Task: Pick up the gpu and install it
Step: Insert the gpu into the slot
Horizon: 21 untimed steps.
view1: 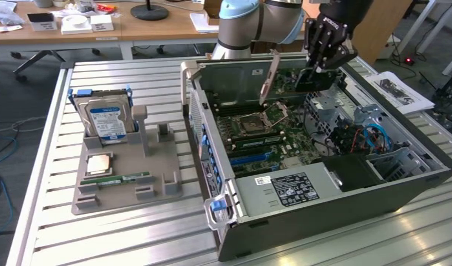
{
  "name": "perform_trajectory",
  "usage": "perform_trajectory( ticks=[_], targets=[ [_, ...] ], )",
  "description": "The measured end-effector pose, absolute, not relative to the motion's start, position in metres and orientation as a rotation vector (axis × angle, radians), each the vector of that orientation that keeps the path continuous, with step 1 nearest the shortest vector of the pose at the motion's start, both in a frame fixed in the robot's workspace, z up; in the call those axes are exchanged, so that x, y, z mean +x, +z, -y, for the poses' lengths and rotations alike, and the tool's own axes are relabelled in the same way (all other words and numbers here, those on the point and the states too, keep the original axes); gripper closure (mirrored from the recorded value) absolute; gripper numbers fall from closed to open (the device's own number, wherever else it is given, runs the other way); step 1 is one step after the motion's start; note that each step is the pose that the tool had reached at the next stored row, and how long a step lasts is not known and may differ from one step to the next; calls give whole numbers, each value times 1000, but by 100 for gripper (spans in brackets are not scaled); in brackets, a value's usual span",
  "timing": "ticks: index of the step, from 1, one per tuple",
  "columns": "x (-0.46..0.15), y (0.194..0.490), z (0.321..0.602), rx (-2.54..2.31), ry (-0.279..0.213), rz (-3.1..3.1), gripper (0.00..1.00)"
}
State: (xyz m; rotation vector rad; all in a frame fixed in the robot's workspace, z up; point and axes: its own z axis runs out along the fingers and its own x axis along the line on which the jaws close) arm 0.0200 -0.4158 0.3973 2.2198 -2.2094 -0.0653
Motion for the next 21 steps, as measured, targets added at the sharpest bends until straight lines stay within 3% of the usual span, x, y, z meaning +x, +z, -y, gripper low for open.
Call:
perform_trajectory(
  ticks=[21],
  targets=[
    [9,390,416,2225,-55,2214,73]
  ],
)
